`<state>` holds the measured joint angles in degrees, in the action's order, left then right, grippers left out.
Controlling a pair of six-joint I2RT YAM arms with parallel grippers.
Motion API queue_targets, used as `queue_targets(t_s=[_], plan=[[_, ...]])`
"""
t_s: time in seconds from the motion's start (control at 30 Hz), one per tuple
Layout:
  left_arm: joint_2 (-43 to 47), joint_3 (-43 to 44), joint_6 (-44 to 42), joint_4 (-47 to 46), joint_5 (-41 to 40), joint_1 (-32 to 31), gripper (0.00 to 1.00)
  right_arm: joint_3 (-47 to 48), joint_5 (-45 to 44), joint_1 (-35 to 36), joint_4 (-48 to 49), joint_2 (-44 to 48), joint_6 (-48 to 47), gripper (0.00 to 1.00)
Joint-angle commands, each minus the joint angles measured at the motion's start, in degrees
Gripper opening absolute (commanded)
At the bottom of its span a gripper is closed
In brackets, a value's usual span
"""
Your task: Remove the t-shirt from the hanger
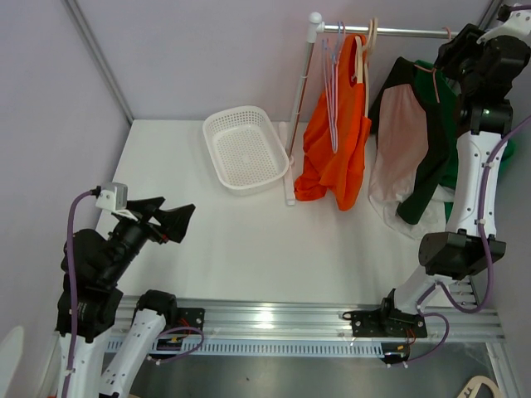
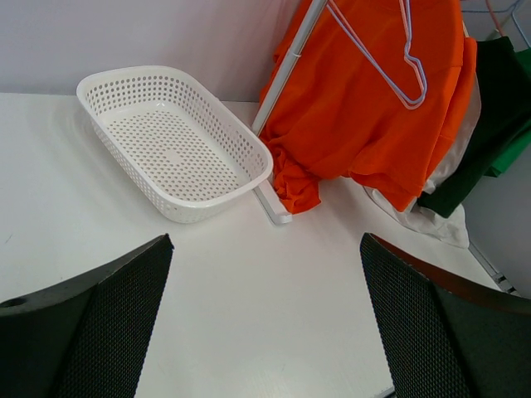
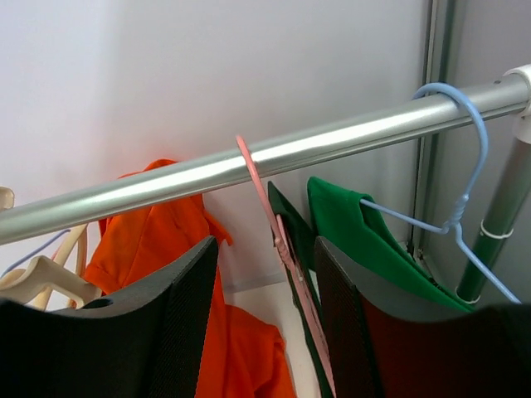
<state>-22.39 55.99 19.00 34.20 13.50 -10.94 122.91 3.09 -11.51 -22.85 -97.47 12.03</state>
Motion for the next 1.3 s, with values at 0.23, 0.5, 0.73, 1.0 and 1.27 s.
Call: queue_targets(t_s=[0.23,0.5,0.73,1.0,1.27], plan=[[-0.98,-0.26,-0.37,-2.29,2.24,0.92,1.00,4.79,4.20,-1.15,-1.49,-6.76,1.24,0.56],[-1.34,-0.35,-0.37,-2.29,2.59,1.10,0.99,5.85,5.61,-1.15,-2.64,-10.02,1.59,0.54],[-1.43,-0.62,-0.37,-2.20,2.59,1.10,1.00,5.85,5.00,-1.15,-3.43,-10.02,1.06,0.47],[-1.51,-0.53,-0.20,-2.38,2.67,1.10,0.99,5.76,3.33,-0.89,-5.10,-9.14,1.06,0.35],[-1.34,-0.70,-0.28,-2.29,2.85,1.10,0.99,5.67,2.71,-0.54,-5.19,-8.09,1.33,0.00]])
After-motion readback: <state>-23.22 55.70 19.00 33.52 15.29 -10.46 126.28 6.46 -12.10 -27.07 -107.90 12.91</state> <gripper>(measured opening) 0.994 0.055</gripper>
